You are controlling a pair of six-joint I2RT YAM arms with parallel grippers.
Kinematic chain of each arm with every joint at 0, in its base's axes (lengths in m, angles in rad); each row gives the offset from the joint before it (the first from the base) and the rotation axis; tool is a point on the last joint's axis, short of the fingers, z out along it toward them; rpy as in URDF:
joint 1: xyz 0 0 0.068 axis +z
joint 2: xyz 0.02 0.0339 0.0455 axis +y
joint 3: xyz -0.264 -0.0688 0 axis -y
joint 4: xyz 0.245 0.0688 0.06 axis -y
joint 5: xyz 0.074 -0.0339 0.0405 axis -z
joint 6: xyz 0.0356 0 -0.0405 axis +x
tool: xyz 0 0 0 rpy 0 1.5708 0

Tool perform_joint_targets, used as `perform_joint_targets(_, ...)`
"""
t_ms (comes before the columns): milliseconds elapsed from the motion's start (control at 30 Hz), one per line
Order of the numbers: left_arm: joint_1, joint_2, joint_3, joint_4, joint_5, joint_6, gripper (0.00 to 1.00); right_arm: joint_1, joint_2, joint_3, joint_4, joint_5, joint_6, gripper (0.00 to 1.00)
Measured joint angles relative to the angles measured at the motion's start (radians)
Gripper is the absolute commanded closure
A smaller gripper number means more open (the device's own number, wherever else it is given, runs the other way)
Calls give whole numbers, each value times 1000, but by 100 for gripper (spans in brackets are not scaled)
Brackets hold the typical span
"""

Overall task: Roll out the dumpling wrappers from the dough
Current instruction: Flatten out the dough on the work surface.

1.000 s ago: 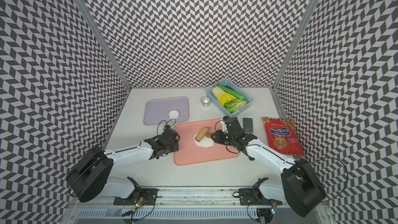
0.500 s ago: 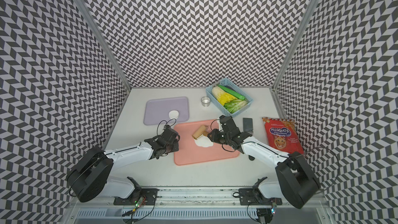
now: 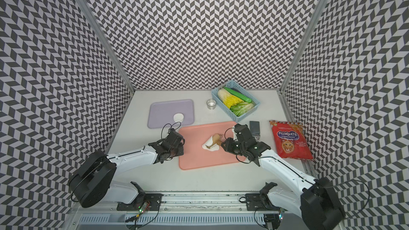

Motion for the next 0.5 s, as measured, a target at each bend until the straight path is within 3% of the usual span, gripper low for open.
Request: perform_joint_targets(500, 0, 0, 0, 0, 0, 0, 100, 42, 192, 105, 123, -2, 8, 100)
